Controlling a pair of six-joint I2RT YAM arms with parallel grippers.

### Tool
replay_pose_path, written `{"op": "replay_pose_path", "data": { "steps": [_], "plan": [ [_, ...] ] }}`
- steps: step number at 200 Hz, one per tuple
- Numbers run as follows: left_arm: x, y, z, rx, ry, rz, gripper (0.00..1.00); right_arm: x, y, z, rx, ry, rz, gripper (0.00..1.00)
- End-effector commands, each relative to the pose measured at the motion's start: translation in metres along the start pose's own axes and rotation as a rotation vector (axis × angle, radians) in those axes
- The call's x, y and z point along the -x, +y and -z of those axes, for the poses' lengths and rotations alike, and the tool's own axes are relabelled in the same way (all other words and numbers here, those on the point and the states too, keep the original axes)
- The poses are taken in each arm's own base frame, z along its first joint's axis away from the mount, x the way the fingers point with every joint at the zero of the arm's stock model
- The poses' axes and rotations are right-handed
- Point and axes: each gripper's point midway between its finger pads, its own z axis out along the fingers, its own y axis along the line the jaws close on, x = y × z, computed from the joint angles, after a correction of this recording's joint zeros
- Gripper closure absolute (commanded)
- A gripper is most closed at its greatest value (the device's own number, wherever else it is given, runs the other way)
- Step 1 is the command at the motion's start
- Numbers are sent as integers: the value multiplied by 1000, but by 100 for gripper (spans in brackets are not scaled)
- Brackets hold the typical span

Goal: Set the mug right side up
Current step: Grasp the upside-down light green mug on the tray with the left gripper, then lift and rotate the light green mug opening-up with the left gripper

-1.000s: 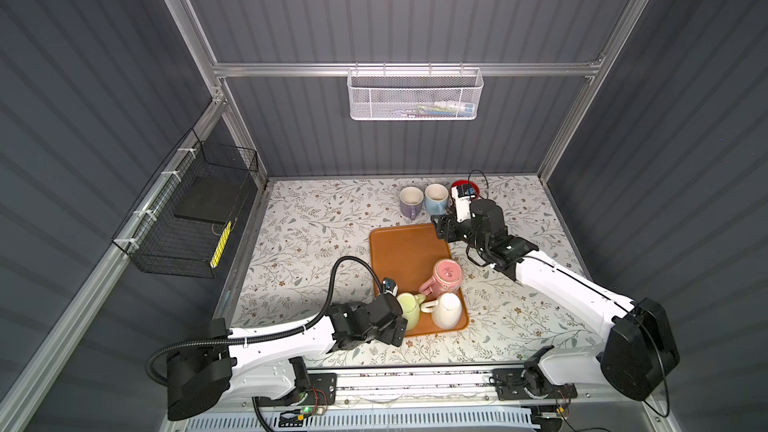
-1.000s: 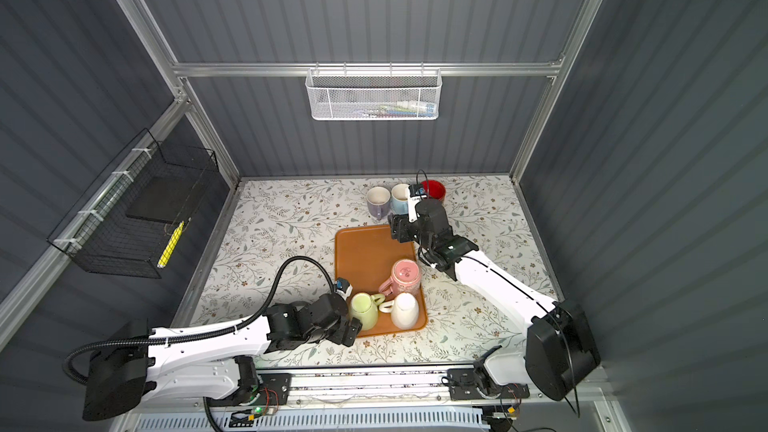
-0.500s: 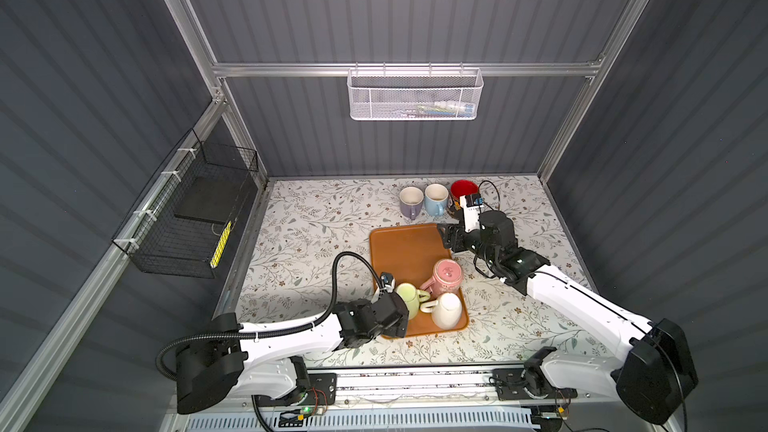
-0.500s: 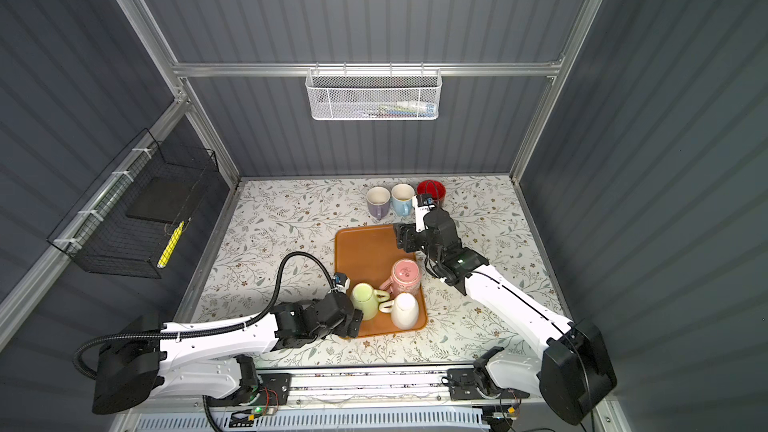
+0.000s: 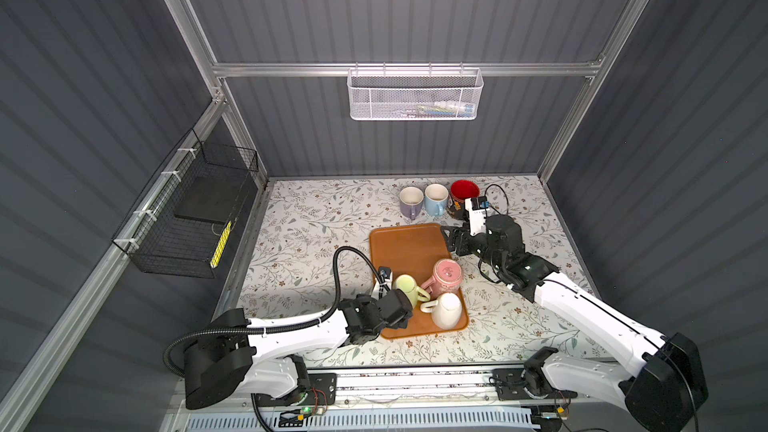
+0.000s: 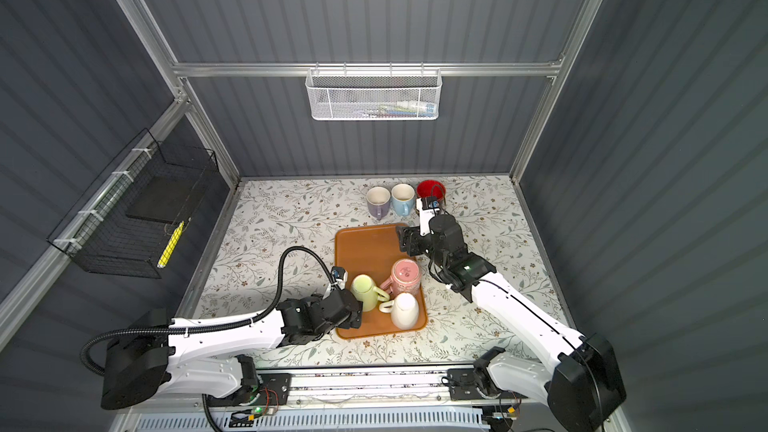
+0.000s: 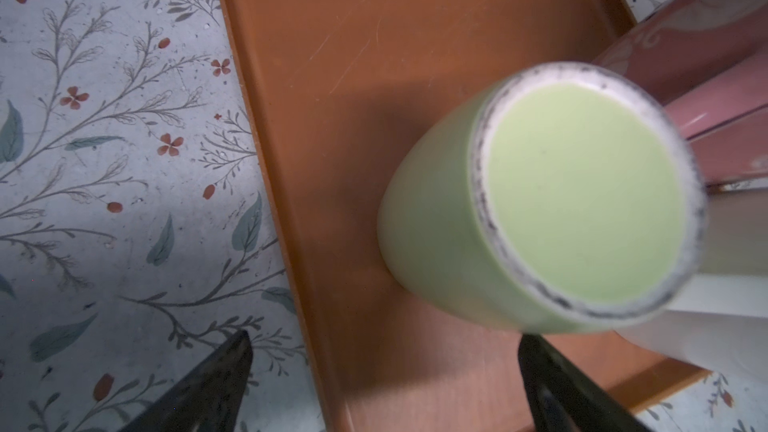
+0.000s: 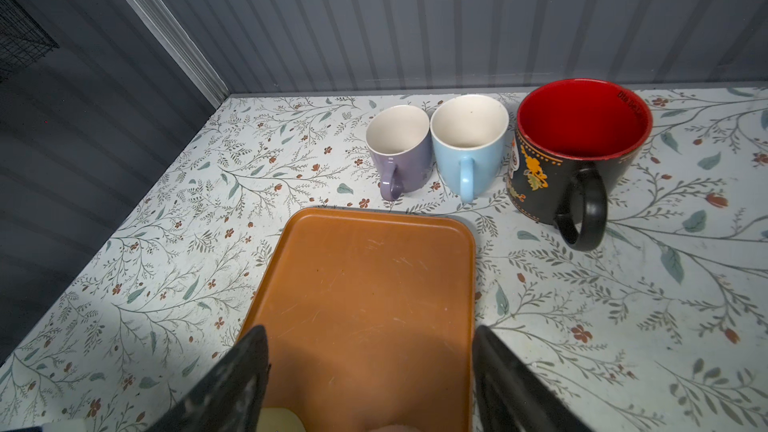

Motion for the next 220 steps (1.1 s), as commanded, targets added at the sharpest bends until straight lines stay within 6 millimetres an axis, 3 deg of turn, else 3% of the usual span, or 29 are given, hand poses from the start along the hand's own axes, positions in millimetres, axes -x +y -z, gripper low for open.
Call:
{"op": "replay_pose_path", "data": {
  "steps": [1, 17, 67, 71, 142, 220],
  "plan": [
    [11, -21, 1, -83, -15, -22, 0, -7, -3, 4, -3, 20, -5, 23],
    [9, -39, 3, -191, -8, -38, 0, -7, -3, 5, -4, 18, -5, 23],
    [11, -34, -1, -176, -44, -15, 0, -13, -3, 4, 1, 34, -15, 23],
    [11, -33, -2, -168, -46, -16, 0, -6, -1, 11, 9, 9, -16, 23],
    [13, -3, -17, 12, -59, 38, 0, -6, 0, 19, 17, 3, -24, 23],
    [31, 20, -29, 15, -75, 141, 0, -11, 0, 18, 21, 14, -32, 23]
  ]
}}
